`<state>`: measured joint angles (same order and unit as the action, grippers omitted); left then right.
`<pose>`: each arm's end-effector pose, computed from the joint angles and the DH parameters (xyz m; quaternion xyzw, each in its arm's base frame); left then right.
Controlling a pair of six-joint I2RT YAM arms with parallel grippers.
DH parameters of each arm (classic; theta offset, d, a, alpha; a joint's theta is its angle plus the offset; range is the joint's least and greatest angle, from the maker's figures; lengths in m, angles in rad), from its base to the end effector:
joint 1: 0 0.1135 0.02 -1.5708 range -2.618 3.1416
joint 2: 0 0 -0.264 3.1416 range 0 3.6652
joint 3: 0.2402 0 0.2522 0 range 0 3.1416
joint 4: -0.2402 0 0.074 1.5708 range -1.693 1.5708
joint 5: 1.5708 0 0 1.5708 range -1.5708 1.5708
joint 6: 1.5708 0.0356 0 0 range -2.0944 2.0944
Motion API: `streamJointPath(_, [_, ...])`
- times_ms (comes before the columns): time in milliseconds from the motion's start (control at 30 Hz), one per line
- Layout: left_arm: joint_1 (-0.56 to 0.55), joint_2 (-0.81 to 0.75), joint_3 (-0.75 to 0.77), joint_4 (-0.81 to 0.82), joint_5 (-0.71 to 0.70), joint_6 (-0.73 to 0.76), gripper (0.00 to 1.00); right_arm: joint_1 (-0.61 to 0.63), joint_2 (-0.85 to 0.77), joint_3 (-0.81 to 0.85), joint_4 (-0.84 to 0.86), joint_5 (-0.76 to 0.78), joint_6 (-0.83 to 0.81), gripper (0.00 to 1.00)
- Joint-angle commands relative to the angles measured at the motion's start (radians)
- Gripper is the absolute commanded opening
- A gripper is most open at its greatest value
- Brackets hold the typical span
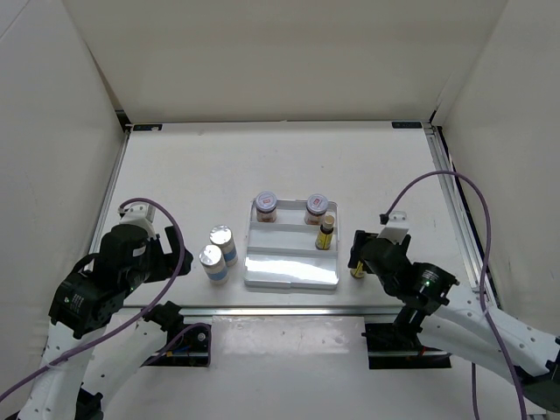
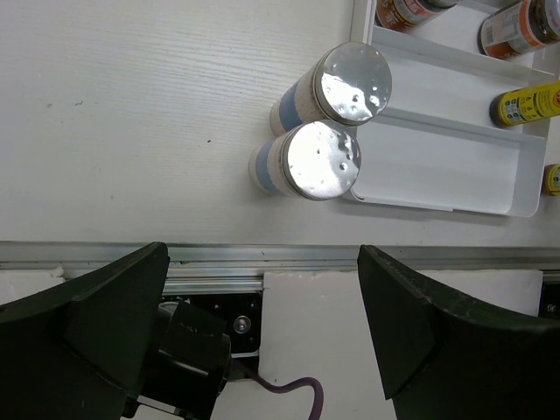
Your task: Organize the condiment bottles
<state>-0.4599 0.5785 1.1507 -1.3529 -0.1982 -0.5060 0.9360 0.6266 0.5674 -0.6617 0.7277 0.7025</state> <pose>0.0477 -0.0158 0.3643 -0.0592 0.9173 -0.0970 0.3816 0.0960 0.0905 0.2473 0.0465 0.8627 0.0601 0.4999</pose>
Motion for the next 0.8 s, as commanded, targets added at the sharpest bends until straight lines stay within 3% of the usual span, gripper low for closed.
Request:
streamJointPath(0, [-0.003, -0.006, -0.006, 0.017, -0.009, -0.006, 1.00, 0.038, 0.038, -0.018, 0.070, 0.107, 0.017, 0.88])
streamJointPath(167, [-0.003, -0.006, -0.006, 0.017, -0.009, -0.006, 1.00, 0.080, 0.079, -0.031, 0.042, 0.167, 0.080, 0.83])
streamJointPath(300, [-0.003, -0.006, -0.006, 0.017, -0.009, -0.006, 1.00, 0.104, 0.134, 0.003, -0.044, 0.229, 0.202, 0.73])
streamJointPath(533, [-0.003, -0.026, -0.016, 0.017, -0.009, -0.006, 1.00, 0.135, 0.166, 0.023, -0.090, 0.259, 0.256, 0.64])
streamJointPath(767, [-0.003, -0.045, -0.016, 0.017, -0.009, -0.006, 1.00, 0.170, 0.177, 0.084, -0.199, 0.315, 0.308, 0.30])
